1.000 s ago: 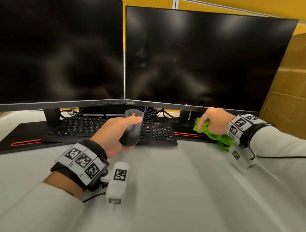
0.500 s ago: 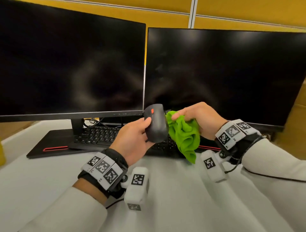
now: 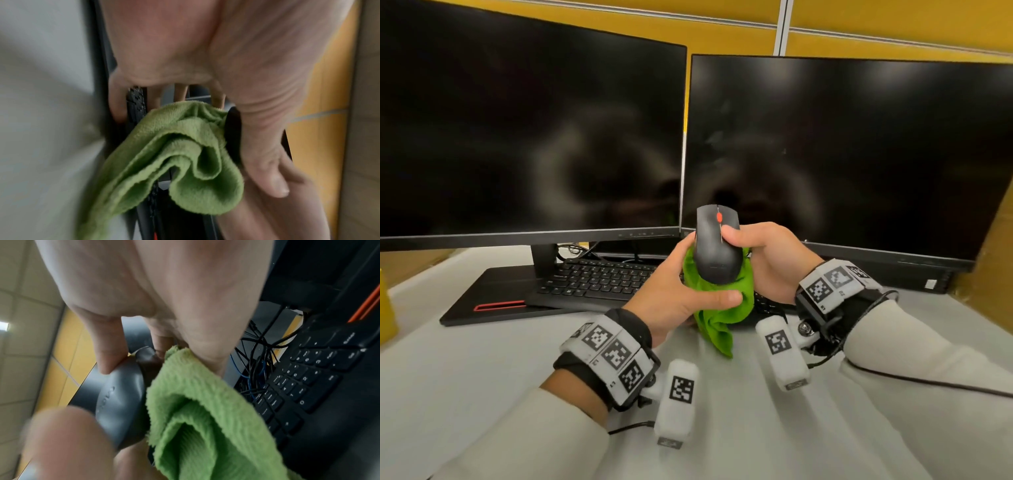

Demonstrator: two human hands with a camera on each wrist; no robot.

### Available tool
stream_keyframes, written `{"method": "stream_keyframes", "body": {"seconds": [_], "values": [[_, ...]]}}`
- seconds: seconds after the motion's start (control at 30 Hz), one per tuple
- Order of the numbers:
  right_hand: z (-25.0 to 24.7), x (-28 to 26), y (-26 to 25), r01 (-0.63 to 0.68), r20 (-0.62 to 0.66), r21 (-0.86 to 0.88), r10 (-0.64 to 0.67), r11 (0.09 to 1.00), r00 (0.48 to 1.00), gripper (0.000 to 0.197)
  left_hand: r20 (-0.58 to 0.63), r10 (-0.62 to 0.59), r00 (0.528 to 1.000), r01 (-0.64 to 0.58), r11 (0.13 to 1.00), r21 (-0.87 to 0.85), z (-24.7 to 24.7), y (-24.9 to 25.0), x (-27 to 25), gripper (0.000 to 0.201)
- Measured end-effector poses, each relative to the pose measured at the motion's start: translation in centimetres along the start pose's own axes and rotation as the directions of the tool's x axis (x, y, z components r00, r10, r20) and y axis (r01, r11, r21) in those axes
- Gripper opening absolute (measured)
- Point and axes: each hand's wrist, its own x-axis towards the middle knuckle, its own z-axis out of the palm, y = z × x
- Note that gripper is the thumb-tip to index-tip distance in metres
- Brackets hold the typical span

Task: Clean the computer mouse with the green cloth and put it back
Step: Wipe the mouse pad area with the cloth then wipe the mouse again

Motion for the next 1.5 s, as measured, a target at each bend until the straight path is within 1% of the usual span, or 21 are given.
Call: {"method": "stream_keyframes", "body": {"seconds": [0.03, 0.1, 0.2, 0.3, 0.37, 0.43, 0.5, 0.53, 0.67, 0.7, 0.77, 0.83, 0.87, 0.97, 1.0, 1.1, 1.13, 1.27, 1.33, 1.4, 1.5], "values": [[-0.1, 0.0, 0.0, 0.008, 0.007, -0.019, -0.008, 1.000, 1.000, 0.046, -0.021, 0.011, 1.000, -0.010, 1.000, 0.027, -0.1, -0.3, 0.0, 0.087], [-0.7, 0.0, 0.0, 0.024, -0.002, -0.071, -0.024, 0.997, 1.000, 0.042, -0.099, 0.049, 0.994, -0.038, 0.993, 0.112, -0.5, -0.6, 0.4, 0.087], [-1.7, -0.3, -0.4, 0.008, -0.072, -0.249, -0.027, 0.968, 0.997, 0.032, -0.223, 0.058, 0.973, -0.023, 0.988, 0.156, -1.1, -0.9, 1.0, 0.071], [-2.8, -0.7, -1.0, -0.012, -0.136, -0.377, -0.042, 0.926, 0.990, 0.023, -0.377, 0.074, 0.923, -0.011, 0.986, 0.168, -1.8, -1.1, 1.4, 0.058], [-3.4, -1.1, -1.1, -0.024, -0.154, -0.386, -0.039, 0.922, 0.987, 0.022, -0.442, 0.094, 0.892, -0.028, 0.988, 0.154, -1.9, -0.9, 1.5, 0.055], [-3.7, -1.5, -0.9, -0.028, -0.150, -0.352, -0.027, 0.935, 0.988, 0.024, -0.465, 0.126, 0.876, -0.076, 0.989, 0.125, -1.6, -0.4, 1.4, 0.054], [-3.5, -1.5, -0.5, -0.033, -0.151, -0.308, -0.014, 0.951, 0.988, 0.026, -0.459, 0.147, 0.876, -0.125, 0.989, 0.079, -1.2, 0.2, 1.3, 0.054], [-3.2, -1.5, -0.2, -0.038, -0.156, -0.294, -0.009, 0.955, 0.988, 0.027, -0.440, 0.152, 0.885, -0.143, 0.988, 0.054, -0.9, 0.4, 1.2, 0.055], [-1.4, -0.8, 0.7, -0.030, -0.182, -0.278, -0.022, 0.960, 0.983, 0.029, -0.298, 0.157, 0.942, -0.185, 0.980, -0.068, 0.0, 0.8, 1.1, 0.062], [-1.1, -0.6, 0.7, -0.021, -0.180, -0.247, -0.025, 0.969, 0.983, 0.032, -0.286, 0.162, 0.944, -0.200, 0.974, -0.108, 0.0, 0.7, 1.2, 0.059], [-0.4, -0.5, 0.6, -0.031, -0.142, -0.137, 0.012, 0.990, 0.990, 0.033, -0.326, 0.161, 0.932, -0.215, 0.967, -0.136, -0.3, 0.5, 1.6, 0.048], [0.0, -0.6, 0.3, -0.071, -0.066, -0.029, 0.069, 0.997, 0.995, 0.033, -0.402, 0.163, 0.901, -0.214, 0.973, -0.086, -0.7, 0.2, 2.0, 0.041], [0.0, -0.6, 0.2, -0.082, -0.031, -0.014, 0.082, 0.997, 0.996, 0.036, -0.439, 0.160, 0.884, -0.208, 0.976, -0.063, -0.9, 0.2, 2.1, 0.042], [-0.1, -0.5, 0.3, -0.074, 0.032, -0.060, 0.076, 0.995, 0.997, 0.042, -0.516, 0.128, 0.847, -0.179, 0.983, -0.050, -1.3, 0.0, 2.0, 0.049], [-0.2, -0.4, 0.4, -0.066, 0.046, -0.085, 0.070, 0.994, 0.997, 0.041, -0.515, 0.140, 0.846, -0.185, 0.982, -0.037, -1.2, 0.1, 1.9, 0.045], [-0.3, -0.5, 0.6, -0.029, 0.071, -0.145, 0.040, 0.989, 0.997, 0.040, -0.491, 0.220, 0.843, -0.222, 0.973, 0.054, -1.0, 0.3, 1.5, 0.020], [-0.3, -0.5, 0.7, -0.013, 0.068, -0.160, 0.025, 0.987, 0.997, 0.040, -0.487, 0.249, 0.837, -0.237, 0.968, 0.088, -0.9, 0.4, 1.4, 0.014], [0.6, 0.1, 1.2, 0.042, -0.013, -0.253, -0.047, 0.967, 0.999, 0.034, -0.448, 0.400, 0.800, -0.287, 0.910, 0.300, -0.1, 0.0, 1.2, 0.021], [1.2, 0.6, 1.4, 0.063, -0.049, -0.281, -0.080, 0.958, 0.996, 0.030, -0.400, 0.448, 0.799, -0.287, 0.870, 0.400, 0.4, -0.1, 1.1, 0.023], [1.5, 1.0, 1.7, 0.070, -0.045, -0.309, -0.088, 0.949, 0.995, 0.029, -0.374, 0.460, 0.806, -0.282, 0.852, 0.440, 0.5, -0.2, 1.0, 0.023], [1.5, 1.1, 2.1, 0.051, -0.046, -0.380, -0.074, 0.923, 0.996, 0.028, -0.387, 0.422, 0.820, -0.251, 0.872, 0.420, -0.2, -0.5, 1.2, 0.021]]}}
